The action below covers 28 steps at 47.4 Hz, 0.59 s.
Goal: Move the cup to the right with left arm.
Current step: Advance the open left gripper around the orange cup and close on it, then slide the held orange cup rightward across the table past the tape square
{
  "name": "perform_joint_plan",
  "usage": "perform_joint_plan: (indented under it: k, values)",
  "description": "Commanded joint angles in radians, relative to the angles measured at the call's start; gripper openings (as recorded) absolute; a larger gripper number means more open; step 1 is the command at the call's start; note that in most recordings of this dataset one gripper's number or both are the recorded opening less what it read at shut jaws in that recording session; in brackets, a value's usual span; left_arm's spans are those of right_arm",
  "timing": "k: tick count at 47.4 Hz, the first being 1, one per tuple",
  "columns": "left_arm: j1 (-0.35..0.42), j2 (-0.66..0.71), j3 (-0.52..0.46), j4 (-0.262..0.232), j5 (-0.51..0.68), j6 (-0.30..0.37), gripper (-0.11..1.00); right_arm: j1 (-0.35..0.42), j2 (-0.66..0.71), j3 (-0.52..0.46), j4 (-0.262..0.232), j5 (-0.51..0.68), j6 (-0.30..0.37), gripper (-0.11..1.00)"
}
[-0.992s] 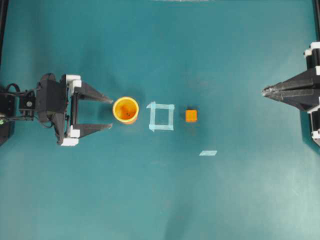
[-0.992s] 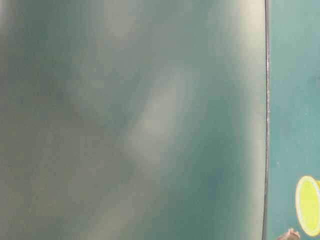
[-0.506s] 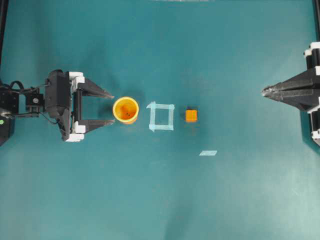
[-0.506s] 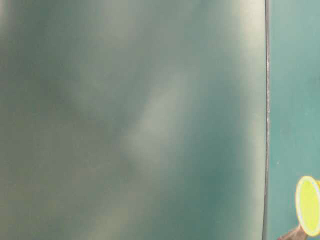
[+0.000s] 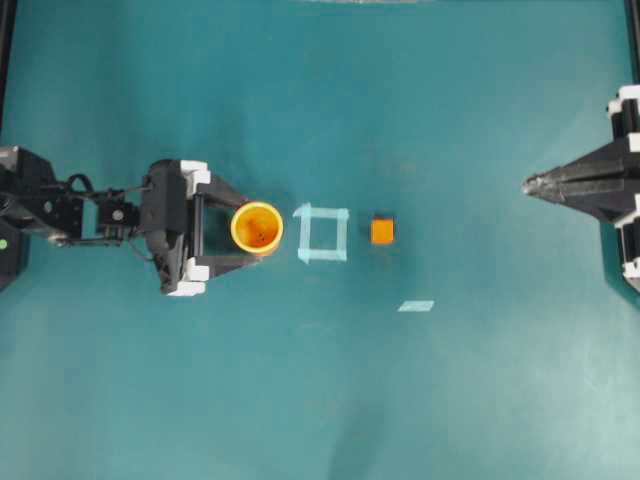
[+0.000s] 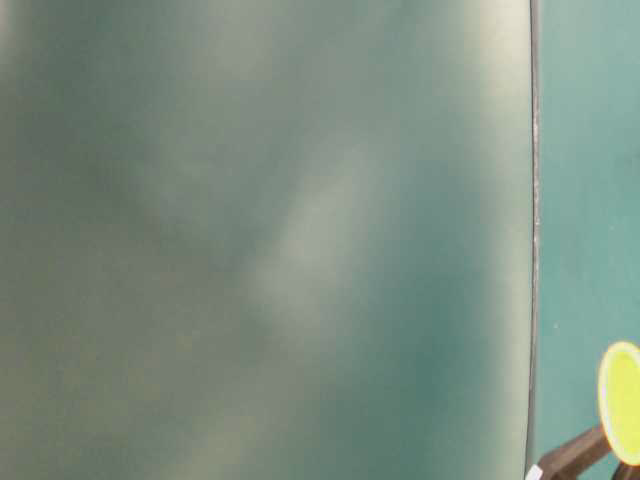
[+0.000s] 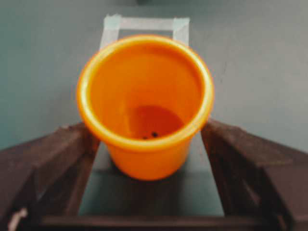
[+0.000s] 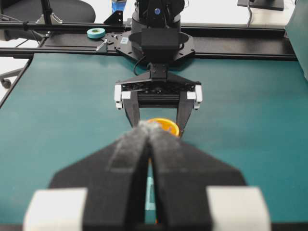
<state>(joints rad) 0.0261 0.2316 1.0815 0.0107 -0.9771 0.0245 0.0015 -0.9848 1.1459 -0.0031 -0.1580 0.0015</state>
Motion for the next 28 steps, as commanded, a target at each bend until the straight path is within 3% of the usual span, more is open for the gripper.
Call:
perform_joint_plan:
  k: [1,17,28]
  values:
    - [-0.002,-0.003,-0.018,0.003,-0.006,0.000,0.79,0.002,0.002,-0.034,-0.002,-0.003,0.002,-0.01]
    - [0.005,0.000,-0.037,0.003,-0.017,0.002,0.78,0.002,0.003,-0.034,-0.002,-0.003,0.002,-0.01]
    - [0.005,0.002,-0.040,0.003,-0.015,0.006,0.70,0.002,0.005,-0.034,-0.002,-0.003,0.002,-0.01]
